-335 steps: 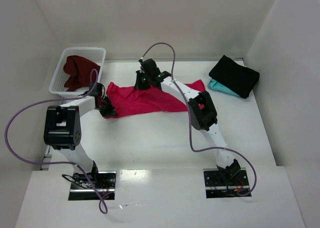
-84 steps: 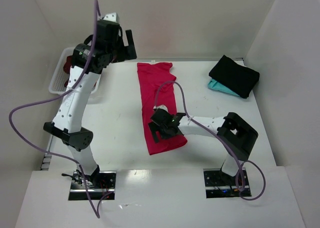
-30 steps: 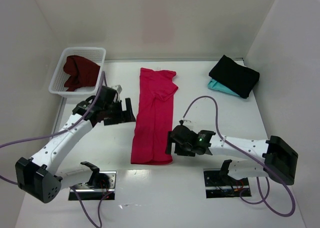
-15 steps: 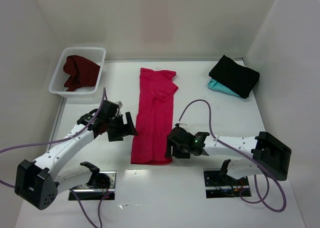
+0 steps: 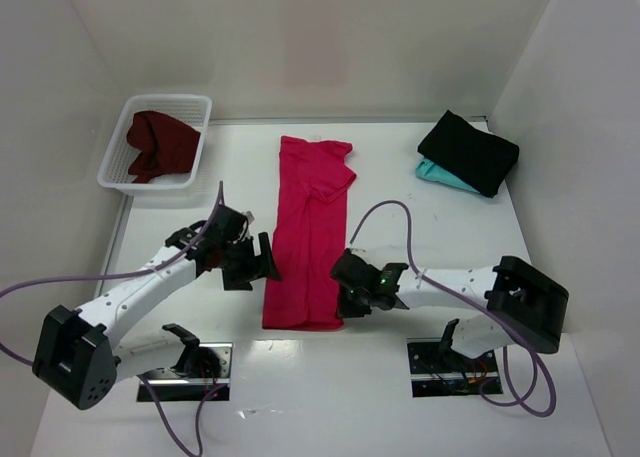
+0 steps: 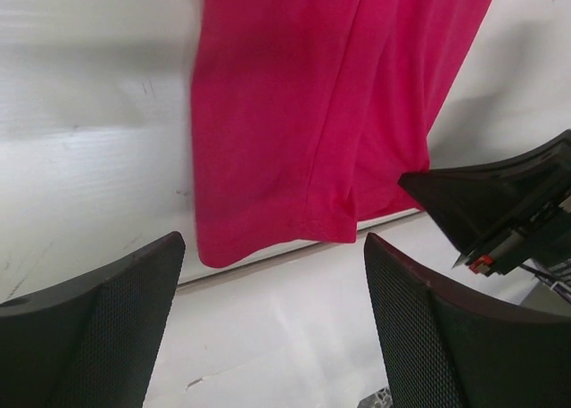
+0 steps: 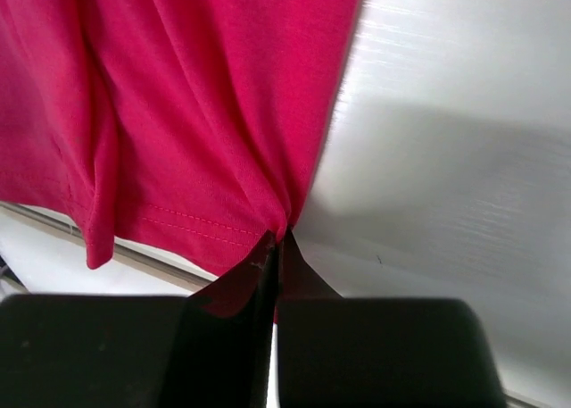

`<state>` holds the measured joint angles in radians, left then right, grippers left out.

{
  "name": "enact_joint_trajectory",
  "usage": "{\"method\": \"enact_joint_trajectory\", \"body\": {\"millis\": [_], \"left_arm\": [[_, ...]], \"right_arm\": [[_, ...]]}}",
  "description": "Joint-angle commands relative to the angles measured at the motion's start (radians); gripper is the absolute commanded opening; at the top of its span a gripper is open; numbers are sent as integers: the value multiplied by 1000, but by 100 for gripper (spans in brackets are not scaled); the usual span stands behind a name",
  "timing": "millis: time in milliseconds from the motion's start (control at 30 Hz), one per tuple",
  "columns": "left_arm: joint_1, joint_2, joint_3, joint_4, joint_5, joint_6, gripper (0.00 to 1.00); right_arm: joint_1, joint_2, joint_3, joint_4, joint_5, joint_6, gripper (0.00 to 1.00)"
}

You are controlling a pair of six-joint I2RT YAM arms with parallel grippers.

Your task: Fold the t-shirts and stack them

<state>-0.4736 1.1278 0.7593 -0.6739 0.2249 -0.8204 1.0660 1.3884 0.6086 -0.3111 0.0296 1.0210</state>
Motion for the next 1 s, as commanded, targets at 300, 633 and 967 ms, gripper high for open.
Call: {"method": "enact_joint_trajectory", "body": {"millis": [300, 633, 967], "left_arm": [[-134, 35, -68, 48, 47, -83, 88], [-211, 21, -155, 92, -44, -236, 79], [-223, 78, -184, 145, -44, -272, 77]], "right_arm": [[-9, -149, -53, -108, 110, 64, 0], [-18, -206, -64, -137, 121, 86, 0], [-80, -261, -125, -59, 66, 54, 0]]}}
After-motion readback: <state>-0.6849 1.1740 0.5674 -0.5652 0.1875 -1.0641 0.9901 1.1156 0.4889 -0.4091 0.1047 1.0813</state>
